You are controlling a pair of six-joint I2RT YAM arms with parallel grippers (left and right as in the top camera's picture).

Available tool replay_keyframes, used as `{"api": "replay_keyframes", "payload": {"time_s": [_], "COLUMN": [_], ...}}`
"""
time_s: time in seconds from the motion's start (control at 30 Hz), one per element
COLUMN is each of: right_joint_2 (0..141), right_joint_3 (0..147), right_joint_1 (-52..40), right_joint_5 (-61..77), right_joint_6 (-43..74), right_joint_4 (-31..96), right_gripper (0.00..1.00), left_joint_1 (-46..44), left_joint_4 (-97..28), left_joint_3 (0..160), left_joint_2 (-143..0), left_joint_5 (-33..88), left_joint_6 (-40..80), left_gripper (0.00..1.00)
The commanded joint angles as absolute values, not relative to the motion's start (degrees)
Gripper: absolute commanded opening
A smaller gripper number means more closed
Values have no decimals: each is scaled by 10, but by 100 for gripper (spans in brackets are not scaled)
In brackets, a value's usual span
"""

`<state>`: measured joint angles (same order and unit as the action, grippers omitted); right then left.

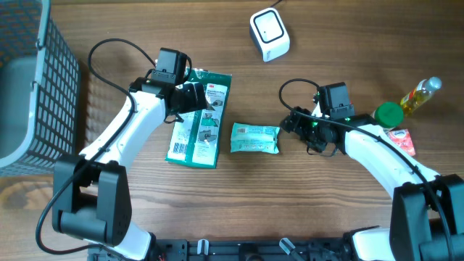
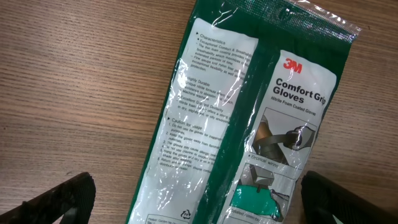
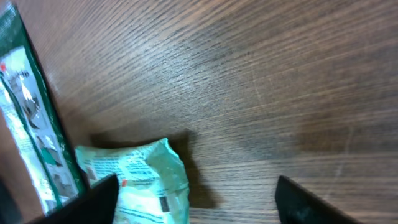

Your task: Scan the item barcode

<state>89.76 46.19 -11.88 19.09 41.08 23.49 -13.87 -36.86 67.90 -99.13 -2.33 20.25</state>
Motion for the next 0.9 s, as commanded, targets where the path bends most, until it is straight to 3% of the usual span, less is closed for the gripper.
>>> {"api": "replay_keyframes", "payload": {"time_s": [0.0,0.13,0.2,0.23,0.3,0.37,0.87], "right_joint_2": [893,864,841,833,831,834,970], "right_joint_3": [468,484,489,489,488,483,456], "right_joint_1": [-117,-117,-117,-117,-119,-127,-190], "right_joint_5": [196,238,241,241,246,248,230], "right_joint_6": [327,283,271,269,270,269,331], "right_joint_4": [245,273,290,297,303,300,201], "right_gripper": [50,78,83,81,64,55,51], "left_joint_1": [-138,-137,-138,-137,-137,-137,-138], "left_joint_4": [-368,-368,-368,-368,-368,-368,-368], "left_joint_3": [683,683,683,683,683,683,683], "left_joint_2": [-994,-994,-994,-994,-994,-994,-994], "left_joint_5": [-31,-31,-31,-31,-31,-31,-31], "left_joint_6": [199,199,199,199,199,199,199], "left_gripper": [100,100,100,100,100,100,100]}}
